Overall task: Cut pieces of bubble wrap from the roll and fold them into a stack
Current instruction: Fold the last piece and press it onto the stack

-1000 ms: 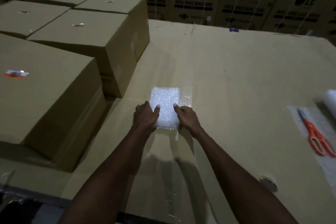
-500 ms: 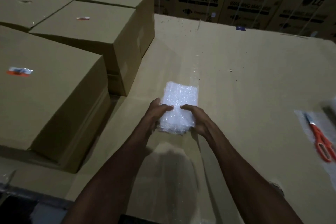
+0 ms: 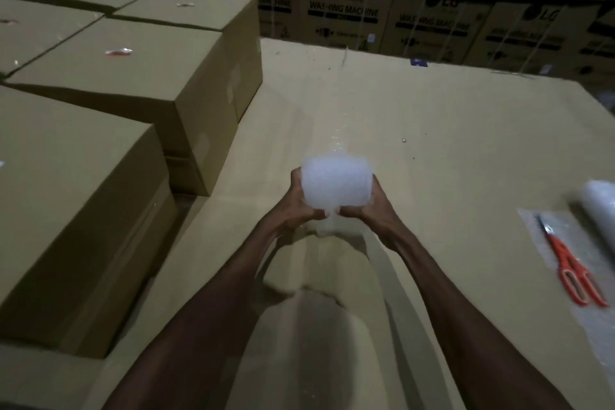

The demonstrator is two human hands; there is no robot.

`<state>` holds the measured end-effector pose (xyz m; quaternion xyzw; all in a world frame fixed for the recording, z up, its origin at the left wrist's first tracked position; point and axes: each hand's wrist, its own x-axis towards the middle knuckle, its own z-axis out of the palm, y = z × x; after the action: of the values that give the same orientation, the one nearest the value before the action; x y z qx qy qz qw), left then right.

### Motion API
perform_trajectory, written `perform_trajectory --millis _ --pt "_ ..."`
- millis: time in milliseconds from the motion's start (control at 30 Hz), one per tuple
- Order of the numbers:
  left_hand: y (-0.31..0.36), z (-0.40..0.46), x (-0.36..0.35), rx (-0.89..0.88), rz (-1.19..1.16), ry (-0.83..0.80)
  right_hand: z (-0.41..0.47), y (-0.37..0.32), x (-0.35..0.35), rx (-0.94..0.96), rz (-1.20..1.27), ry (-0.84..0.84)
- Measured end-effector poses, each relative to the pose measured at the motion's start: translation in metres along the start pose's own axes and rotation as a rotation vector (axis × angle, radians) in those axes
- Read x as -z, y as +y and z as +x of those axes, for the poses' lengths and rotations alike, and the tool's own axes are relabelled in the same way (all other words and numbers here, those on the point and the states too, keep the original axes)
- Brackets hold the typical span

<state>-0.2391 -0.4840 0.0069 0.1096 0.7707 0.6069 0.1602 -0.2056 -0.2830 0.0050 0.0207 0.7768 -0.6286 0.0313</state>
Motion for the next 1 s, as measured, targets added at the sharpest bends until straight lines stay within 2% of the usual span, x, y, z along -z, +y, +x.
perform_trajectory --millis 133,267,433,567,633,733,833,900,1000 --pt "-0.005 0.002 -0.01 -0.001 0.03 -0.043 -0.01 0.015 0.004 -0.046 -0.008 0.03" --pt "-0.004 -0.002 -0.017 0.057 -0.029 -0.037 -0.016 0.025 -0.002 0.011 0.043 0.043" --pt "-0.001 0.002 -0.013 -0.048 -0.074 -0.023 -0.014 0.022 0.004 -0.051 0.101 0.043" --pt "-0.002 0.005 -0.005 0.099 -0.2 -0.127 -0.011 0.02 0.014 -0.157 0.252 0.01" --pt "-0.008 0.006 -0.007 0.15 -0.252 -0.086 -0.011 0.024 0.015 -0.213 0.32 0.0" --pt "-0.016 0.005 -0.017 0.263 -0.272 0.07 -0.015 0.031 0.008 -0.3 0.385 0.054" --pt "-0.028 0.005 -0.027 0.265 0.022 0.186 -0.02 0.04 -0.004 -0.332 0.25 0.181" --pt "-0.032 0.001 -0.032 0.221 0.296 0.173 -0.021 0.045 -0.01 -0.314 0.052 0.237" --pt "-0.038 -0.004 -0.037 0.066 0.573 0.196 -0.026 0.048 -0.015 -0.243 -0.335 0.388"
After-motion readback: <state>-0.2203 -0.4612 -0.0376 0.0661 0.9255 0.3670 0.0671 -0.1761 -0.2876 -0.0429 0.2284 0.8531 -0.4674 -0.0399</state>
